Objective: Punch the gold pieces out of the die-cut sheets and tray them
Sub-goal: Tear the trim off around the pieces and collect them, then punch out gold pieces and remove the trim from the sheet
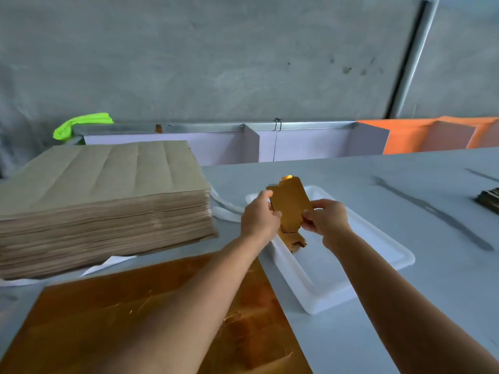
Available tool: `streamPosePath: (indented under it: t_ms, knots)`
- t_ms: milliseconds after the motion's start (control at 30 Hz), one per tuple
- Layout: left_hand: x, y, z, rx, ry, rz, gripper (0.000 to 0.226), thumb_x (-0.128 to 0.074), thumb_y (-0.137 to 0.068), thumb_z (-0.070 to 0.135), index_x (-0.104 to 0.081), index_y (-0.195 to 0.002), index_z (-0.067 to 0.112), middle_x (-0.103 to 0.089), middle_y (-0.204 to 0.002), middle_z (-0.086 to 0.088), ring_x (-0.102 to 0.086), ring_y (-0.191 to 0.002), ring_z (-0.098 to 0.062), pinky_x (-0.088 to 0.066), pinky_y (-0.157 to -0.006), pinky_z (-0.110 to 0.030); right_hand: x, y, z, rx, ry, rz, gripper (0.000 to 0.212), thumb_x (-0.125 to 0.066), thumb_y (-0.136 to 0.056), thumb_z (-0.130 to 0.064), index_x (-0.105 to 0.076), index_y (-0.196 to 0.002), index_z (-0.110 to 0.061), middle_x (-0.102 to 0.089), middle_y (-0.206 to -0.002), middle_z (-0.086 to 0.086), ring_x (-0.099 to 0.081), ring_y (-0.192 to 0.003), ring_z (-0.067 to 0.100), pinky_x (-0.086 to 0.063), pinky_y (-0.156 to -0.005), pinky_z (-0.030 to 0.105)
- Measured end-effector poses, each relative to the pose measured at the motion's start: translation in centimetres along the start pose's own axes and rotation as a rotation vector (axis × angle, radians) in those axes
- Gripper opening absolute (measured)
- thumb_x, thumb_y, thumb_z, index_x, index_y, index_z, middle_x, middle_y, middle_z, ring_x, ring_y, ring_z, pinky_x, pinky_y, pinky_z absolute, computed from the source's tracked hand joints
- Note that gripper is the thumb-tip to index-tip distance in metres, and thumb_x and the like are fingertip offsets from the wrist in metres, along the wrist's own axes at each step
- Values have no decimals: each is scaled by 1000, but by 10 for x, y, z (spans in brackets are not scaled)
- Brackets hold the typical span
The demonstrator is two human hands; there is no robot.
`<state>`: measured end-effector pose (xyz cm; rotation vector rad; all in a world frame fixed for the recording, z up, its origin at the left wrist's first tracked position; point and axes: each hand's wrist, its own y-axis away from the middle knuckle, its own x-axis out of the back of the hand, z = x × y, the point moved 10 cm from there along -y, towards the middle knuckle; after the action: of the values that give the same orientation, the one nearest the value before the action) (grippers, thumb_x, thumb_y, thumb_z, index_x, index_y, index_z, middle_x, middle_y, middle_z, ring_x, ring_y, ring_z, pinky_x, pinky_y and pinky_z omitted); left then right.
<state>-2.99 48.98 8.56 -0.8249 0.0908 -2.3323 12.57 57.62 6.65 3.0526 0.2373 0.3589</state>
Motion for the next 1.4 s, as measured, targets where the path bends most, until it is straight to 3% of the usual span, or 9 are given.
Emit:
streamPosePath:
  t_ms: [100,300,467,567,700,933,1100,1267,1400]
  knots:
    - [-26,-7,-7,-119,-356,-91,34,-52,-94,20,-56,-128,15,-56,-128,-5,-46,-124,-26,-40,-99,-39,3,-25,15,-1,71,50,22,-56,-84,10,-64,-88,-10,-62,-76,8,-64,-63,20,-51,-49,20]
    - [-57,-4,-24,-191,-479,-294,39,-36,-99,28,-67,-113,10,-45,-141,0,-20,-139,-18,-29,-108,-41,-14,-50,35,-33,240,8,32,-57,-79,9,-62,-64,-18,-62,-69,7,-67,-69,26,-60,-71,36]
    - [-58,4,-21,-239,-550,-379,47,-26,-102,29,-68,-105,8,-54,-125,-3,-22,-136,-21,-36,-105,-43,-31,-51,45,-69,272,-19,27,-59,-84,5,-62,-69,-18,-59,-69,4,-61,-53,16,-53,-43,19]
    - [-57,2,-20,-213,-648,-433,51,-23,-100,34,-67,-103,9,-54,-121,-5,-26,-133,-19,-40,-98,-43,-36,-51,48,-71,276,-23,17,-60,-84,5,-67,-78,-10,-58,-66,4,-60,-52,14,-53,-44,19]
    - [-61,-3,-21,-160,-767,-507,44,-26,-98,36,-55,-80,10,-56,-121,-13,-31,-133,-19,-37,-79,-36,-40,-53,48,-33,362,-7,14,-59,-82,5,-69,-91,2,-64,-70,12,-66,-61,25,-60,-67,37]
    - [-65,-3,-25,-128,-798,-566,43,-29,-96,36,-61,-92,9,-48,-132,-16,-35,-130,-22,-35,-77,-37,-43,-52,35,115,745,42,21,-62,-83,-8,-64,-104,-9,-66,-100,8,-60,-87,23,-43,-64,25]
    - [-65,-3,-26,-108,-741,-551,39,-31,-95,31,-61,-97,7,-51,-126,-13,-30,-132,-21,-35,-79,-38,-62,-53,43,105,788,-130,15,-49,-82,-1,-61,-80,-9,-57,-82,8,-54,-76,22,-35,-48,19]
    - [-68,-2,-23,-165,-666,-510,46,-26,-99,32,-60,-112,5,-50,-127,-7,-23,-136,-20,-36,-99,-40,-72,-49,46,126,894,-248,23,-45,-91,-6,-66,-101,-3,-57,-91,10,-54,-85,21,-46,-64,23]
    - [-50,12,-14,-330,-513,-431,47,-25,-103,39,-51,-134,14,-33,-148,-8,-18,-140,-19,-24,-112,-41,-72,-35,30,199,836,-224,16,-46,-91,-9,-59,-82,-8,-62,-90,14,-60,-98,31,-43,-73,27]
